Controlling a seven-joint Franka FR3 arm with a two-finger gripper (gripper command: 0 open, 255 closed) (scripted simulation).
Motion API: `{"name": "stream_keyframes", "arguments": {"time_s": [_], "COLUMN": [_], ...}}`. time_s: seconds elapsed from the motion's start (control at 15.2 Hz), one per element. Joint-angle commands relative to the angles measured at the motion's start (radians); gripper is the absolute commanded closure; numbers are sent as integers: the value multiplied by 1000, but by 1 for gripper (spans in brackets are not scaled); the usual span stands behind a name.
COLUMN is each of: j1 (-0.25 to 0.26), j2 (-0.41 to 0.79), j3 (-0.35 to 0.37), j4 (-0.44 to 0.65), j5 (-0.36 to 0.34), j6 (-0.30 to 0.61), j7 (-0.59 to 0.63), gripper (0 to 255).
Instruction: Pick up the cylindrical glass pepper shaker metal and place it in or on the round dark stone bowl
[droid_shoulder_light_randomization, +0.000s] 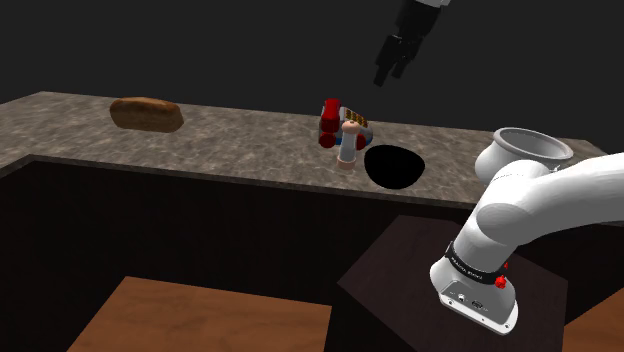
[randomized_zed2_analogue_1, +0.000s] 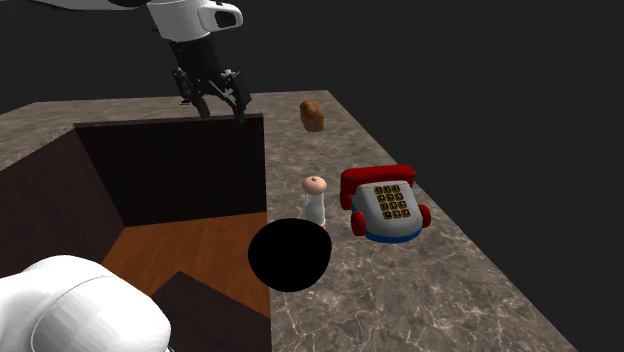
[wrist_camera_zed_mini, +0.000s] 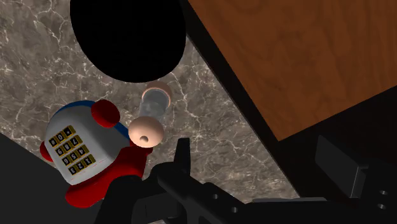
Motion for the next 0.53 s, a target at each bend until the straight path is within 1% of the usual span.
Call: {"name": "stream_keyframes", "arguments": {"time_s": [0.0, 0.46], "j1": [0, -11], "j2": [0, 104], "j3": [0, -116], "j4": [0, -99], "j5": [0, -14], "j6": [0, 184], "j7": [0, -135], "gripper": [0, 0]}}
